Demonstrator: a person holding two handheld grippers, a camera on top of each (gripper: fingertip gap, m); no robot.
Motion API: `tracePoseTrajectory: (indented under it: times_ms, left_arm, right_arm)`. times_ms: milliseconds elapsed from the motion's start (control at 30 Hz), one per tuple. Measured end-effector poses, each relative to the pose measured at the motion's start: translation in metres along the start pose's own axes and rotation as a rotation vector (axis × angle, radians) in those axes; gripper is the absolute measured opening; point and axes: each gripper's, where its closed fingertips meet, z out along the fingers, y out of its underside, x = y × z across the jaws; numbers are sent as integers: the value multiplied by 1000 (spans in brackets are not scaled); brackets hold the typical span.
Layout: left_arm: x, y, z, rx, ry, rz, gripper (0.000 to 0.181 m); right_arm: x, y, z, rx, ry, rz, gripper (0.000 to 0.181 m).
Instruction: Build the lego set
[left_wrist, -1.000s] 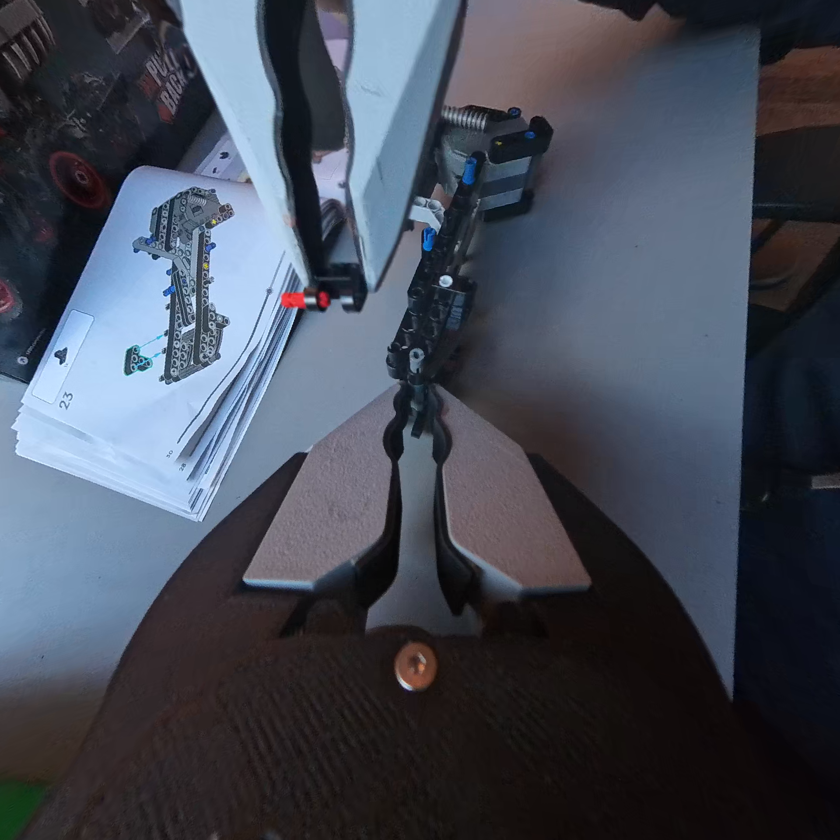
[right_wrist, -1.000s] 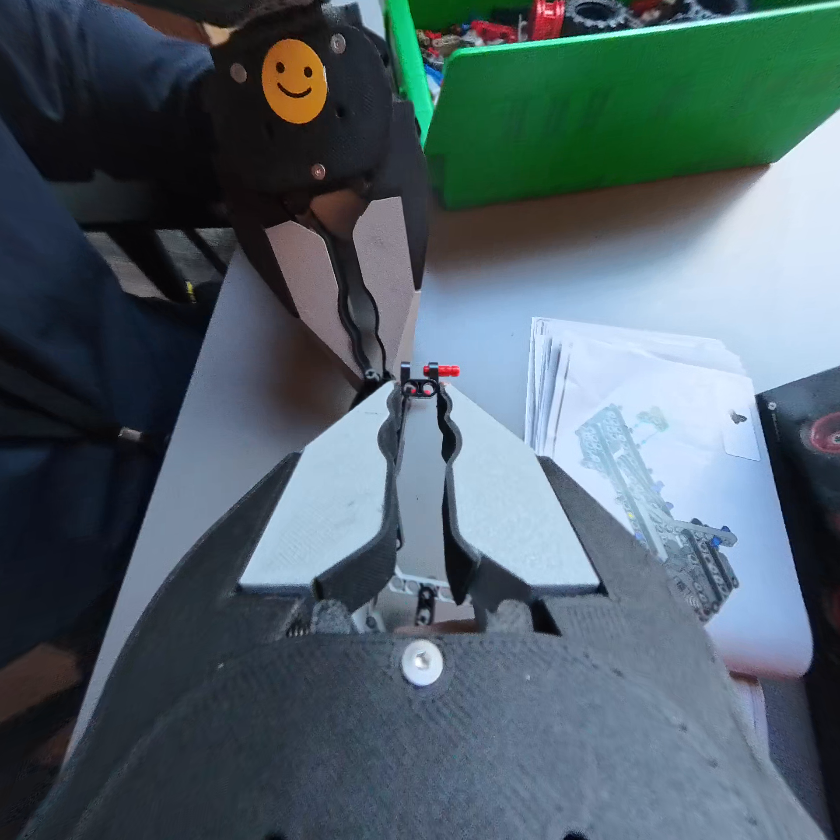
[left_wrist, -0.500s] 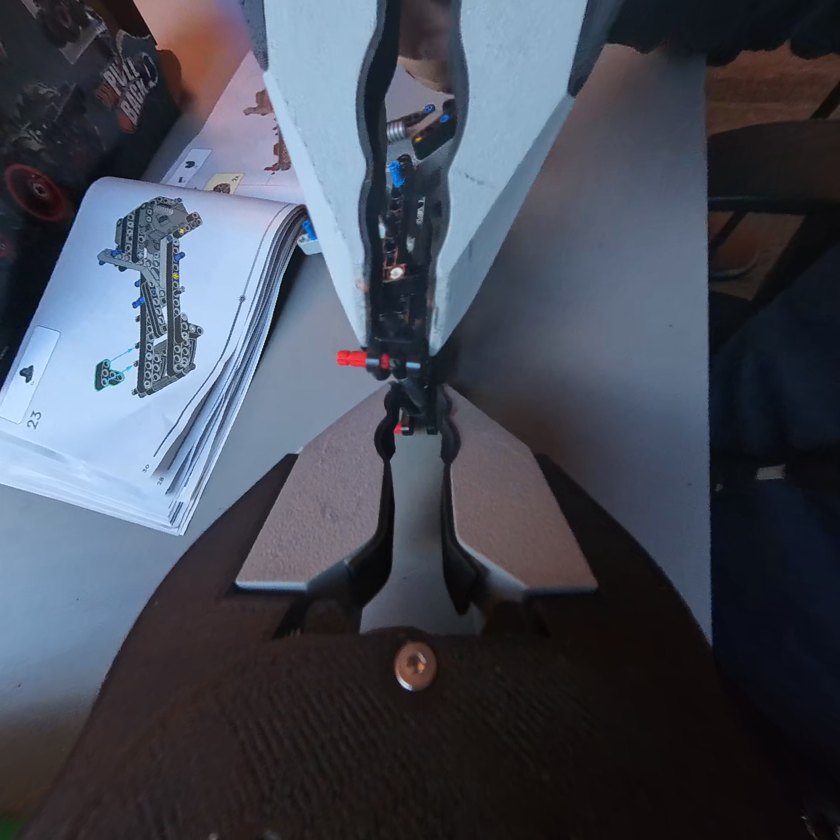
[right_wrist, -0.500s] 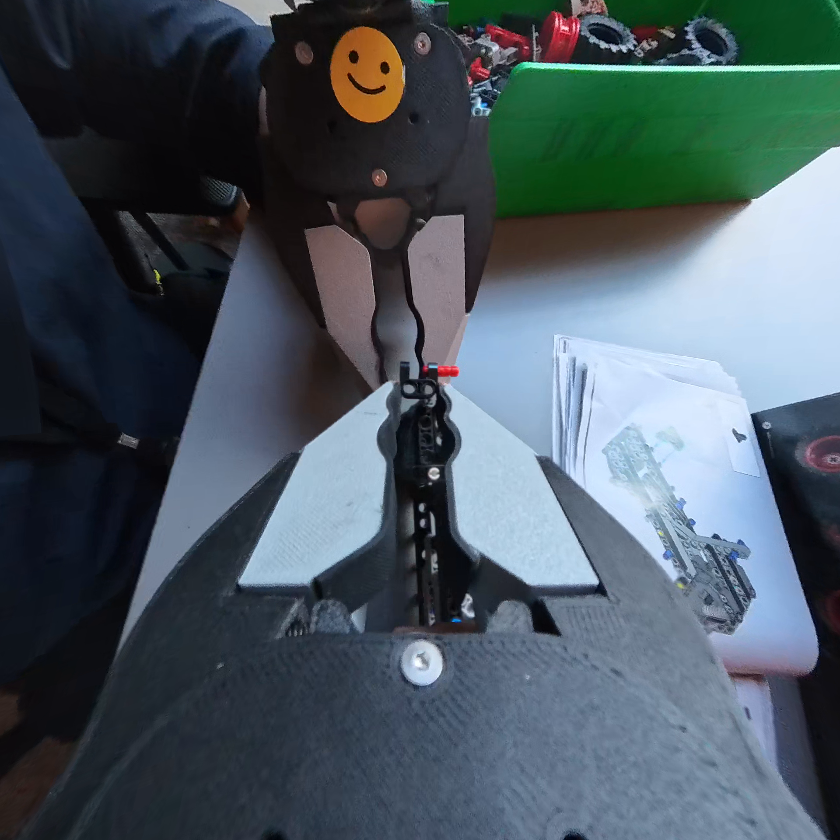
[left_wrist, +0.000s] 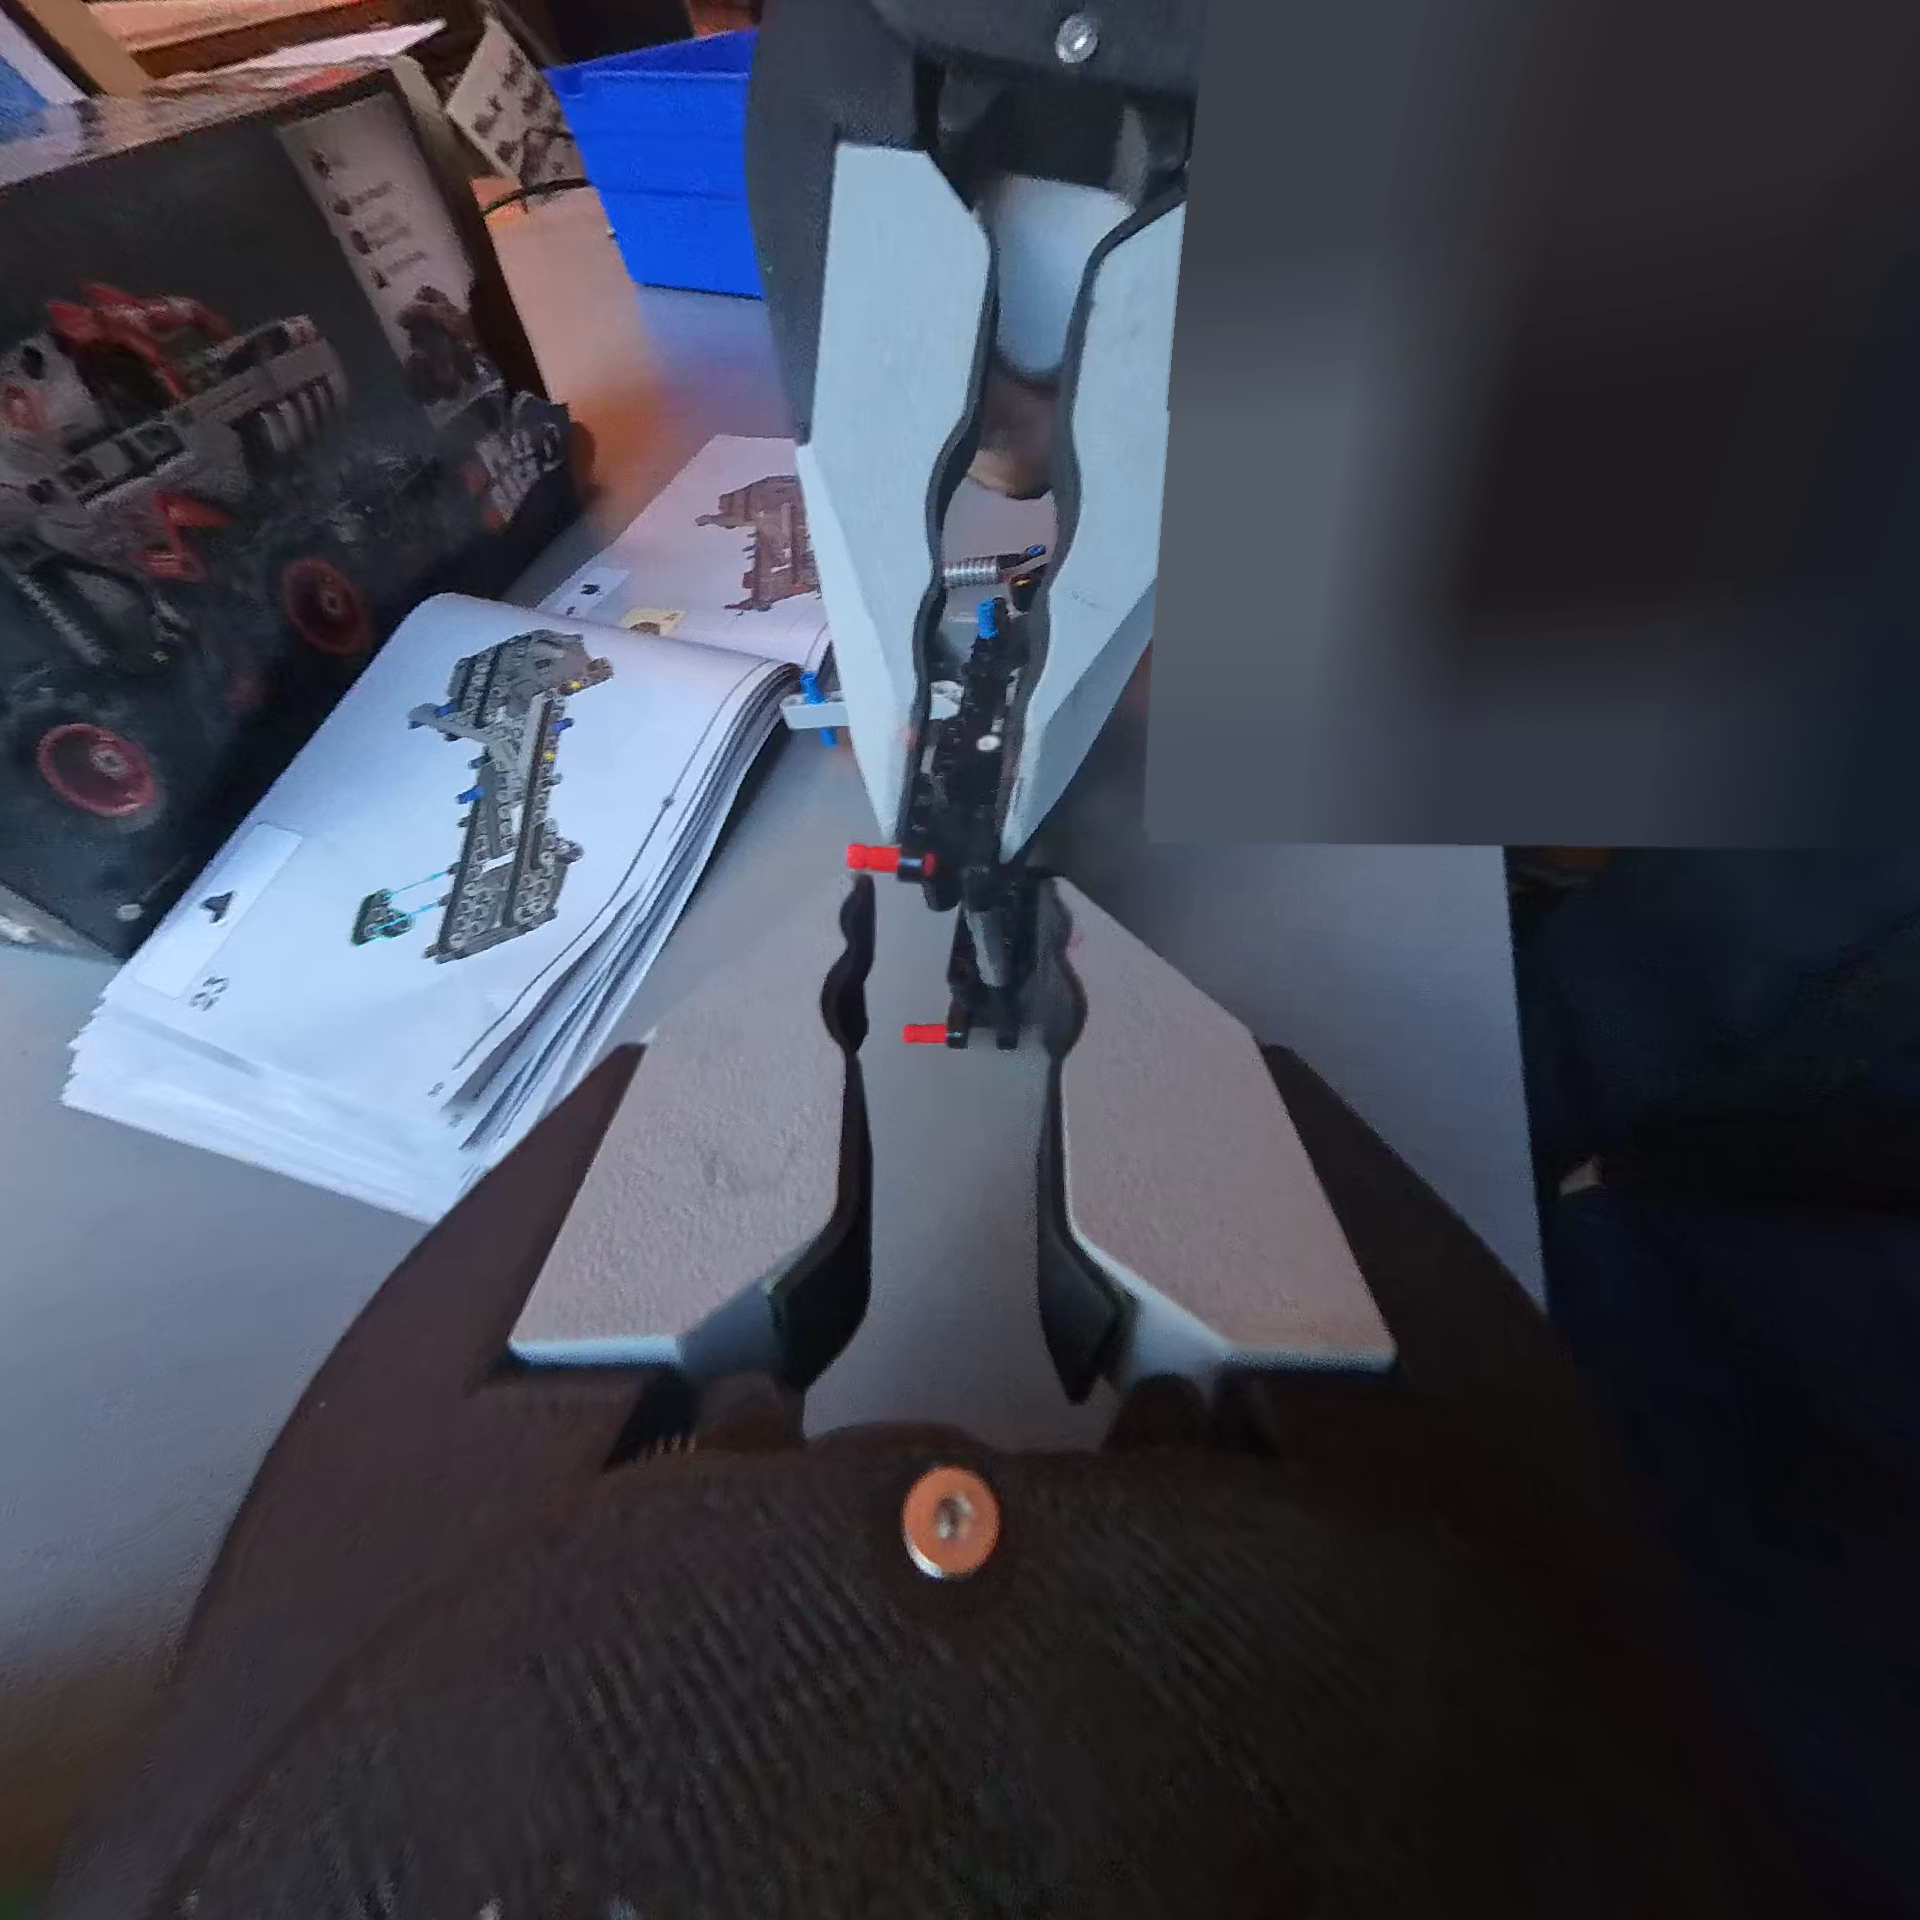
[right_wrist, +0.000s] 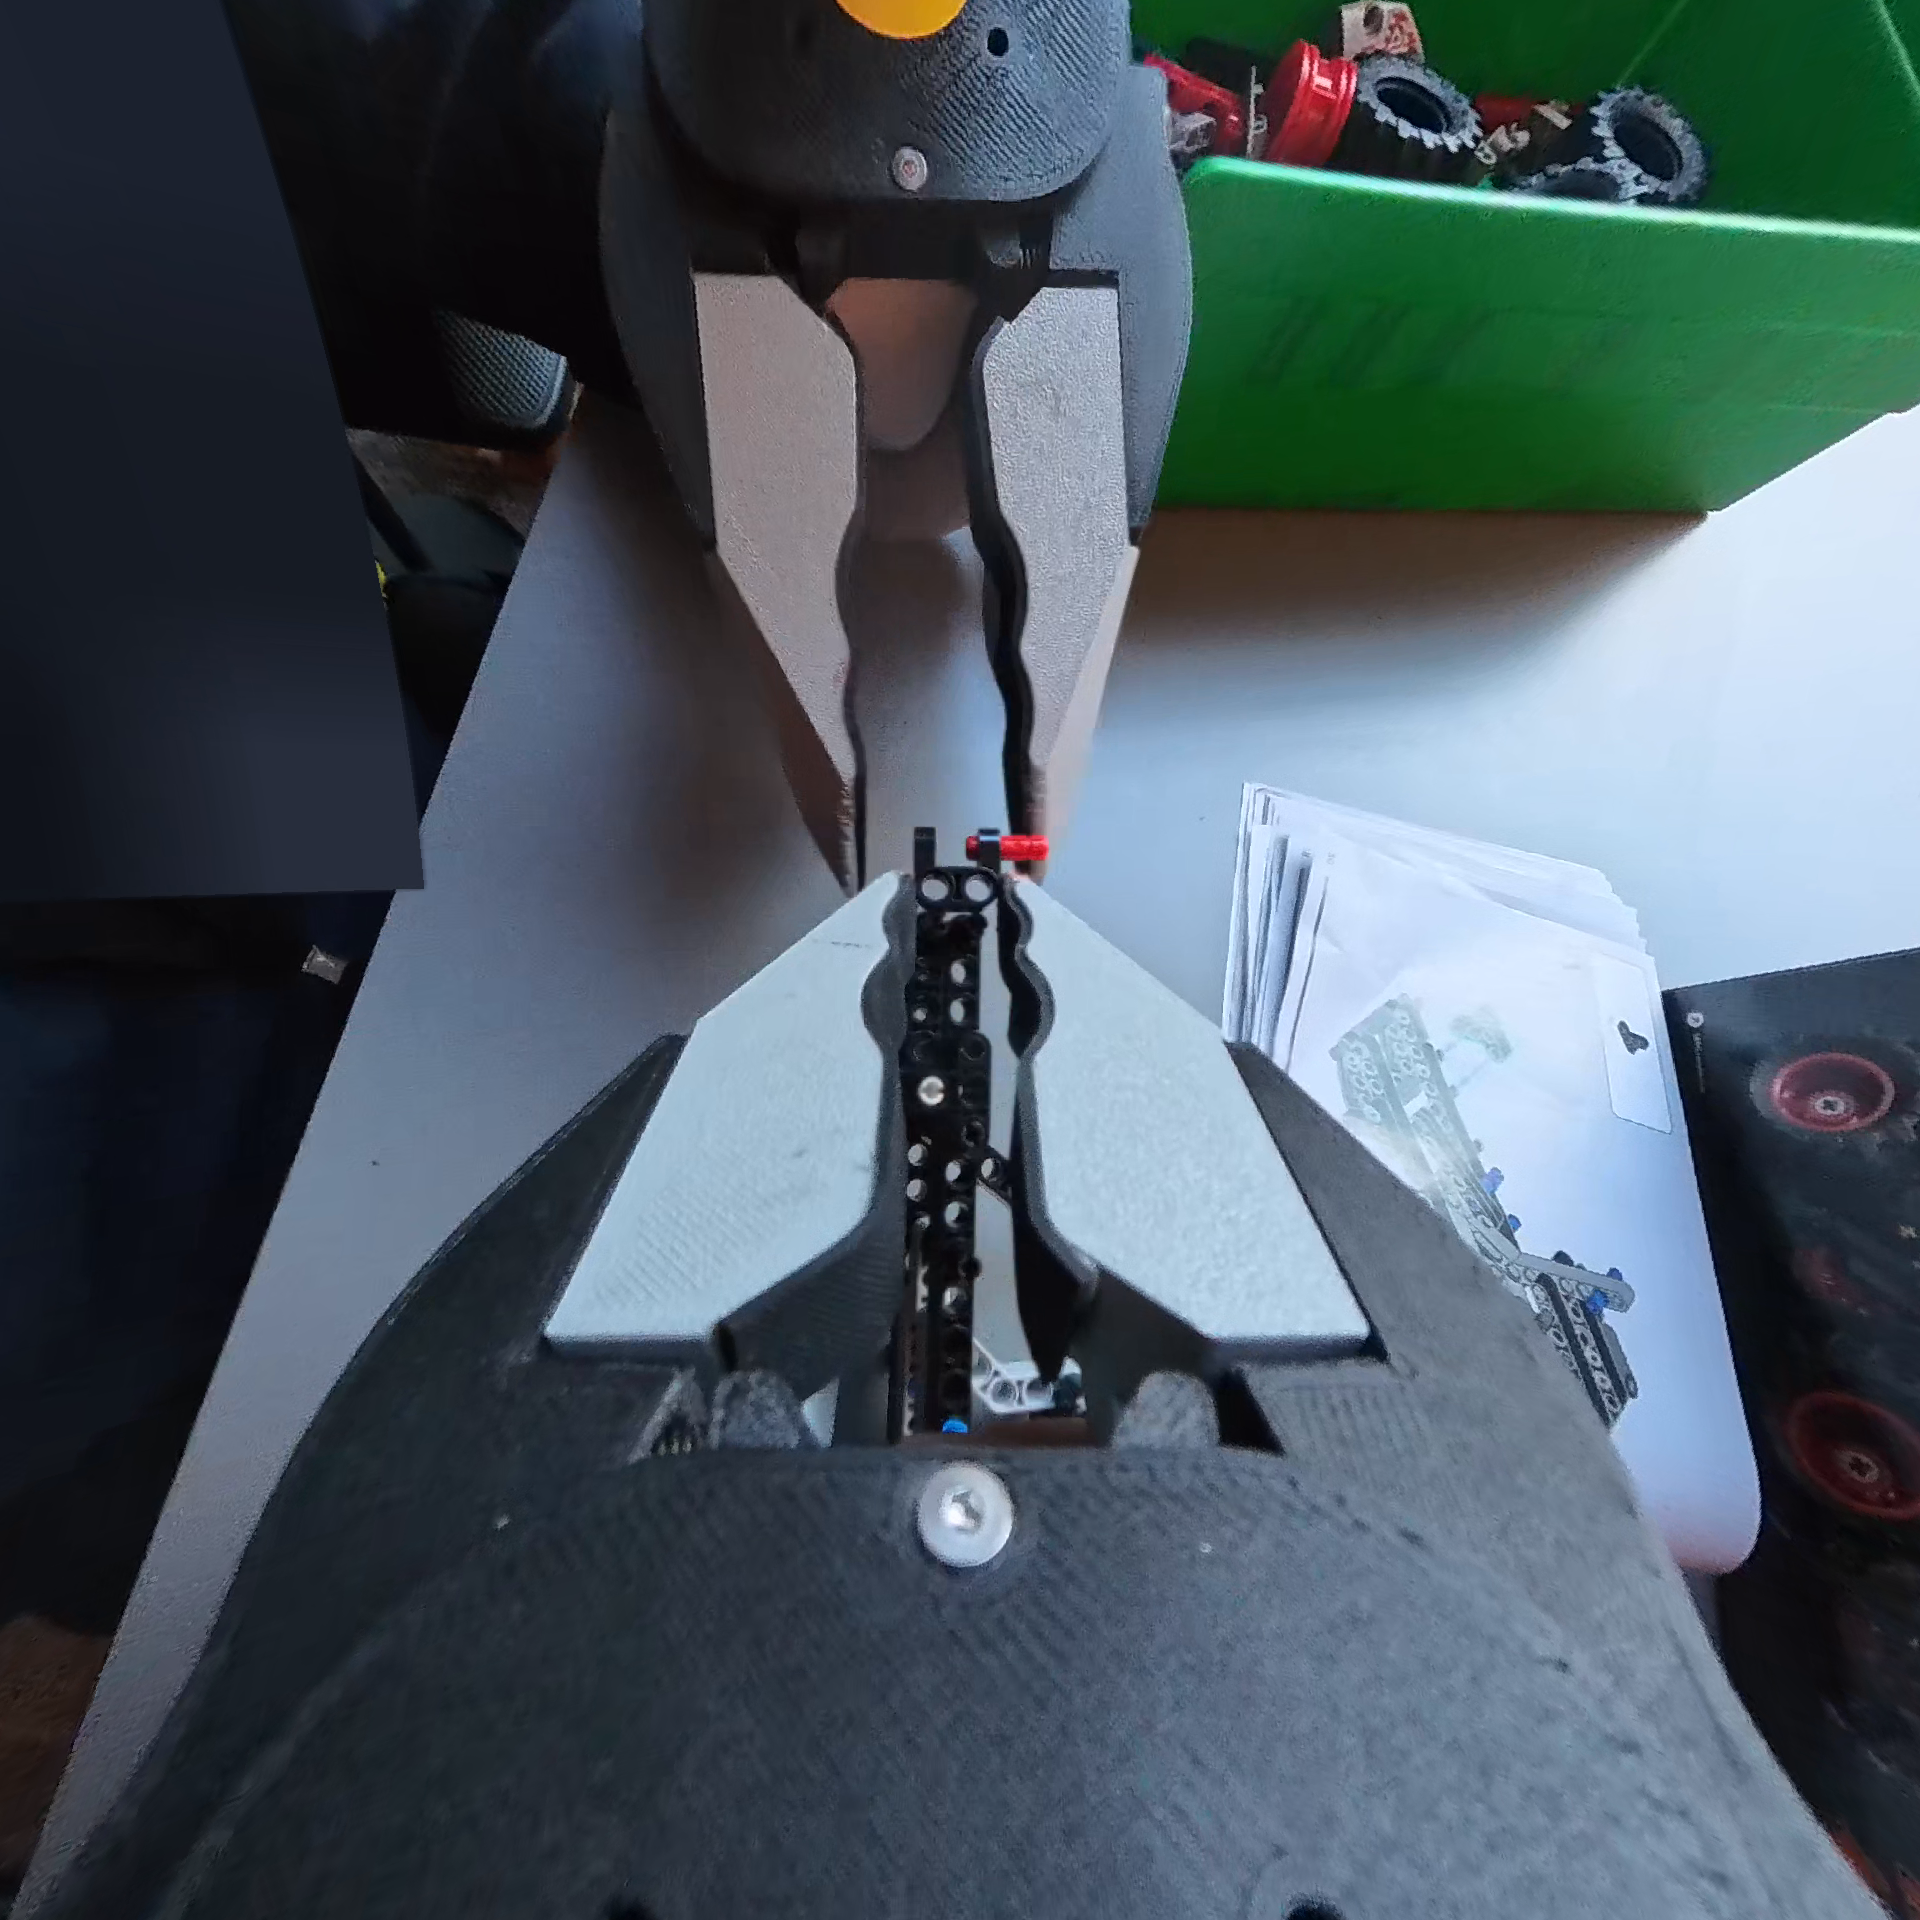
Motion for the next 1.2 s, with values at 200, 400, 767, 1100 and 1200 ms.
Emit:
tracePoseTrajectory:
  times_ms: [200,400,767,1100,1200]
  left_arm:
    - [-2,-1,2,8,0,-2,26]
    - [-5,-1,1,10,-22,11,13]
    - [-3,-1,-3,27,-27,19,12]
    - [-1,11,6,-69,38,-46,28]
    - [-1,15,11,-112,52,-50,23]
  right_arm:
    - [-2,4,0,-8,2,-13,12]
    - [2,3,0,15,10,6,12]
    - [-1,5,5,10,-19,19,12]
    - [0,3,-2,-12,-18,26,12]
    - [3,9,-4,-68,11,-1,12]
